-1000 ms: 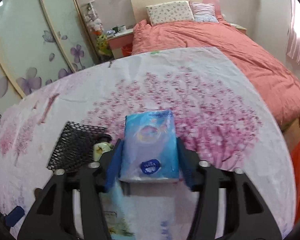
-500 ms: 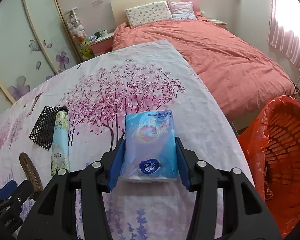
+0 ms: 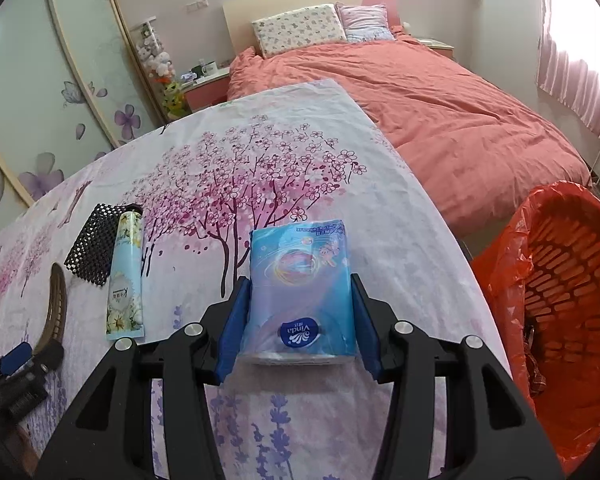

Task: Collect trash
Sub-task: 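Grasp the brown insole with the left tool while the right tool holds the tissues, then carry the insole and tissue pack over the orange basket and release both, then grasp the light-blue cream tube with the right tool while the left tool grasps the black mesh pad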

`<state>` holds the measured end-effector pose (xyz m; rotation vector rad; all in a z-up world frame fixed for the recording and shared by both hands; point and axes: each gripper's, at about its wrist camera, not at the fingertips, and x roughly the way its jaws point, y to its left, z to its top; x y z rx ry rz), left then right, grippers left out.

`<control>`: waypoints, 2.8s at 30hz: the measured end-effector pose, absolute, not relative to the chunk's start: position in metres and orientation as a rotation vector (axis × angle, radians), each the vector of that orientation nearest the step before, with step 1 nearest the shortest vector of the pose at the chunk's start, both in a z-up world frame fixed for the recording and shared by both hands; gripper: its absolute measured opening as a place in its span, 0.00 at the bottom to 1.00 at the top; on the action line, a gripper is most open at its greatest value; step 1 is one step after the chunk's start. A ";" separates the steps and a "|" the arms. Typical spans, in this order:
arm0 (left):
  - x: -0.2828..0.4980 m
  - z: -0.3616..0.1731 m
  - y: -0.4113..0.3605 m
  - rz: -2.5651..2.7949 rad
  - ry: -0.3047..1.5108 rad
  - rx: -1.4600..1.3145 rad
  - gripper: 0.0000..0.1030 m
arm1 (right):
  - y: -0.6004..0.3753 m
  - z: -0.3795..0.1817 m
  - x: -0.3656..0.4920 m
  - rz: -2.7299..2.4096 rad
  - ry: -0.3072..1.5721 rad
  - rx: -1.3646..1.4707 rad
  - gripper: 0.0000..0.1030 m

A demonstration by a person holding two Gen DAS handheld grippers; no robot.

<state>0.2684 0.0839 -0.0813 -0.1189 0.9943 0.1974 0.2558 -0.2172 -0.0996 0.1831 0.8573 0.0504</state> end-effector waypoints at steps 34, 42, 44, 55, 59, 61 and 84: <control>0.254 -0.025 0.010 -0.184 0.839 -0.084 0.28 | -0.282 -0.050 0.175 -0.028 0.672 0.304 0.42; 0.244 0.007 -0.078 -0.383 0.779 -0.037 0.28 | -0.342 -0.037 0.139 -0.189 0.586 0.309 0.42; 0.242 0.010 -0.106 -0.451 0.784 -0.036 0.28 | -0.356 -0.039 0.135 -0.220 0.583 0.321 0.42; 0.239 -0.018 -0.259 -0.702 0.856 0.056 0.29 | -0.435 -0.057 0.131 -0.312 0.577 0.479 0.48; 0.256 -0.041 -0.276 -0.670 0.903 0.090 0.42 | -0.444 -0.065 0.140 -0.326 0.599 0.487 0.52; 0.262 -0.046 -0.270 -0.647 0.906 0.087 0.50 | -0.444 -0.069 0.140 -0.326 0.608 0.479 0.55; 0.345 -0.042 0.124 0.141 0.871 -0.028 0.56 | -0.162 -0.084 0.244 0.258 0.808 0.234 0.49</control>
